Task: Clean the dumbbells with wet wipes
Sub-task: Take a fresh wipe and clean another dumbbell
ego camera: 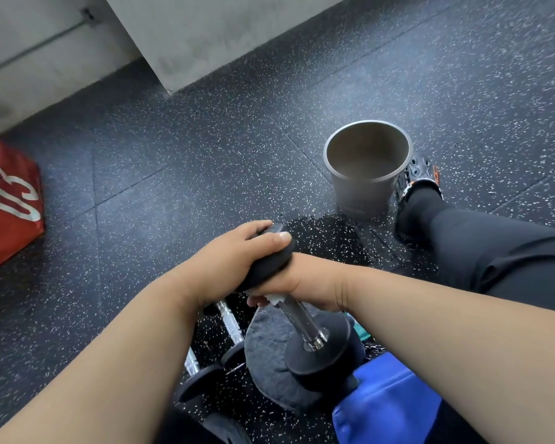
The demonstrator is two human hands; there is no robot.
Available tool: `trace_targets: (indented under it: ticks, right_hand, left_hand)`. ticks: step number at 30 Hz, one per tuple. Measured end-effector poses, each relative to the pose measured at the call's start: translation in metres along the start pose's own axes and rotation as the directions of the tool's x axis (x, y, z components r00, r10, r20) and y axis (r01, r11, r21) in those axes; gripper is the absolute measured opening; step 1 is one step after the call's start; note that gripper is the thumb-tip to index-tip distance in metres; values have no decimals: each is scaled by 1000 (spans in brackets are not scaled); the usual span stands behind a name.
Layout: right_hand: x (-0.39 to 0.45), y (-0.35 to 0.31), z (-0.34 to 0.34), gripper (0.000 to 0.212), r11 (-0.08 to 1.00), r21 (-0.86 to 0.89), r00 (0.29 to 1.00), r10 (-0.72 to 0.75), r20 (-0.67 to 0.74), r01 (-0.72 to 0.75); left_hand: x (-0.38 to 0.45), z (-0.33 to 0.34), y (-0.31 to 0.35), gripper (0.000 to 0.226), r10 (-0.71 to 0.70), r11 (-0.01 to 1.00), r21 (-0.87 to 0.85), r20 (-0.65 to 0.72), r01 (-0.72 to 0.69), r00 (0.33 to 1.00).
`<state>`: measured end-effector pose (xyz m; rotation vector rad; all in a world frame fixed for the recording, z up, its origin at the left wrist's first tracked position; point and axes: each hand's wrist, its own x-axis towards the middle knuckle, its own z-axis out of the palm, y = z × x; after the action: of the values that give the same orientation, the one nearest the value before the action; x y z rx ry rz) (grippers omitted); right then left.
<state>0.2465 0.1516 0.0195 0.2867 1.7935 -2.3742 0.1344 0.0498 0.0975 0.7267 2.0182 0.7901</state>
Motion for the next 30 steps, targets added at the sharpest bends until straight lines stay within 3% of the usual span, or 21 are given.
trace_targets:
  ticks: [2,4,8,11,15,25,28,30]
  right_hand:
    - [-1,1,-2,28,996,-86,999,29,-17,-31]
    - [-3,3,-3,11,979,-195,995,46,-84,-61]
    - [-1,6,2,11,905,-423,982,-38,-183,-44]
    - [2,4,12,11,866,-495,964,-186,-191,69]
    - [2,9,14,10,916,-399,965,-134,-225,34]
    - [0,17,-8,16,998,-26,998,54,-9,-54]
    - [-2,19,-18,8,992,35,993,118,0,-118]
    - [-1,21,-24,18,986,56,988,156,12,-156]
  left_hand:
    - [-3,-1,0,96,-11,1000,16,-22,11,1000]
    - [-5,-1,0,93,-24,1000,12,-29,24,999]
    - [-8,1,-1,89,-29,1000,-10,-30,29,999]
    - [-7,1,-2,93,-22,1000,-1,-36,22,999]
    - [-6,1,-7,85,-19,1000,-23,-6,18,1000]
    - [-9,-1,-5,92,-26,992,120,-52,32,998]
    - [-10,-3,-9,74,-48,995,79,-73,53,996]
    - [-11,-5,-9,54,-60,996,56,-80,65,995]
